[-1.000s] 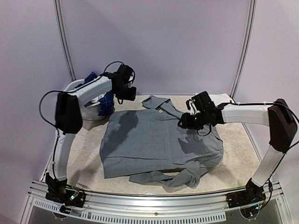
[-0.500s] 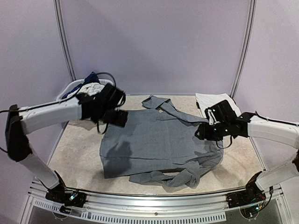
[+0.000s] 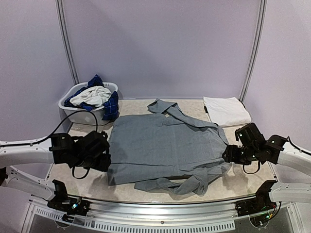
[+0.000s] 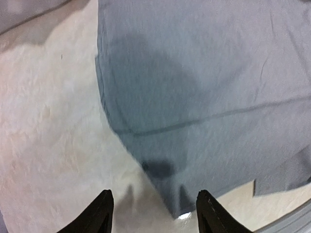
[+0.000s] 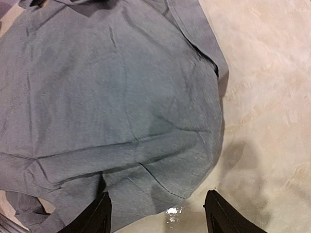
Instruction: Fold and stack the mixed laundry pile
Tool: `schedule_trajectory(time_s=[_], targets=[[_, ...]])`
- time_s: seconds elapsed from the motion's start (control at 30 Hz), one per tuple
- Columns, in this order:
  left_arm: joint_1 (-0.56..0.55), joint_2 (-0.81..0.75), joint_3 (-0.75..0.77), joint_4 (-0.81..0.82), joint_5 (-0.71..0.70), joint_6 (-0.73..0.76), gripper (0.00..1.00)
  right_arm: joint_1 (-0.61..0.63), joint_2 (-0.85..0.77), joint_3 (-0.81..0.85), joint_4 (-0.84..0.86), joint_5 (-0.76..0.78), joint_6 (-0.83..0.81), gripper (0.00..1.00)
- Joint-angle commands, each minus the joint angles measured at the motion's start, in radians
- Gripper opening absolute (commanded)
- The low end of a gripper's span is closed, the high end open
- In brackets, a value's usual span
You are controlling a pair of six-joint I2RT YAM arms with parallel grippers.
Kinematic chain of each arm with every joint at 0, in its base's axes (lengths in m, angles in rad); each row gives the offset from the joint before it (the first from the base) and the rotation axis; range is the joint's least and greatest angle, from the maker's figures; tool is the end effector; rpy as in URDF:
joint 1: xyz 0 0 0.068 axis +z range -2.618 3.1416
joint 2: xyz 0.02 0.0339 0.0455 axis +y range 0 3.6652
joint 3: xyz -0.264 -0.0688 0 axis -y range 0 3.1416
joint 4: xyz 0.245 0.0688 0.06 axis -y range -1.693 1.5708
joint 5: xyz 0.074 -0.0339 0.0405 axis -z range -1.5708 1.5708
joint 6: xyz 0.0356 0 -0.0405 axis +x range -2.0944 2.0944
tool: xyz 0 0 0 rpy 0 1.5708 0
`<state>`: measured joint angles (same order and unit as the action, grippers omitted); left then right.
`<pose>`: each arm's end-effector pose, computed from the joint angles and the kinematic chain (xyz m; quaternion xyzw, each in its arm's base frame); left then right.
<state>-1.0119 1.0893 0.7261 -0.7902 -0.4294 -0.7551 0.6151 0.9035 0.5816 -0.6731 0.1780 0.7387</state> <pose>0.1139 -0.1542 0.2193 0.0786 0.9536 -0.0242 0.2895 0.1403 0.0914 0.2088 0.0842 0.9517 0.1107 0.2738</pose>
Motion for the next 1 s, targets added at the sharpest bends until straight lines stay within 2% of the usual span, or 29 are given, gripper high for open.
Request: schedule_trajectory(time_s=[0.0, 0.1, 0.27, 0.5, 0.7, 0.9, 0.97], targets=[[-0.06, -0.057, -0.065, -0.088, 0.031, -0.109, 0.6, 0.007, 0.015, -0.053, 0.02, 0.004, 0.055, 0.66], [-0.089, -0.081, -0.104, -0.089, 0.04, -0.144, 0.58, 0.006, 0.027, -0.07, 0.046, 0.0, 0.06, 0.66], [-0.117, -0.087, -0.175, 0.013, 0.103, -0.148, 0.56, 0.007, 0.048, -0.065, 0.059, -0.005, 0.052, 0.66], [-0.13, 0.01, -0.209, 0.136, 0.172, -0.127, 0.55, 0.006, 0.055, -0.067, 0.062, 0.0, 0.044, 0.66], [-0.141, 0.127, -0.187, 0.147, 0.158, -0.133, 0.52, 0.006, 0.049, -0.076, 0.066, -0.003, 0.044, 0.66], [-0.154, 0.213, -0.187, 0.2, 0.18, -0.138, 0.43, 0.007, 0.047, -0.081, 0.07, 0.004, 0.041, 0.66], [-0.163, 0.249, -0.169, 0.201, 0.17, -0.143, 0.38, 0.006, 0.049, -0.08, 0.069, 0.006, 0.038, 0.66]])
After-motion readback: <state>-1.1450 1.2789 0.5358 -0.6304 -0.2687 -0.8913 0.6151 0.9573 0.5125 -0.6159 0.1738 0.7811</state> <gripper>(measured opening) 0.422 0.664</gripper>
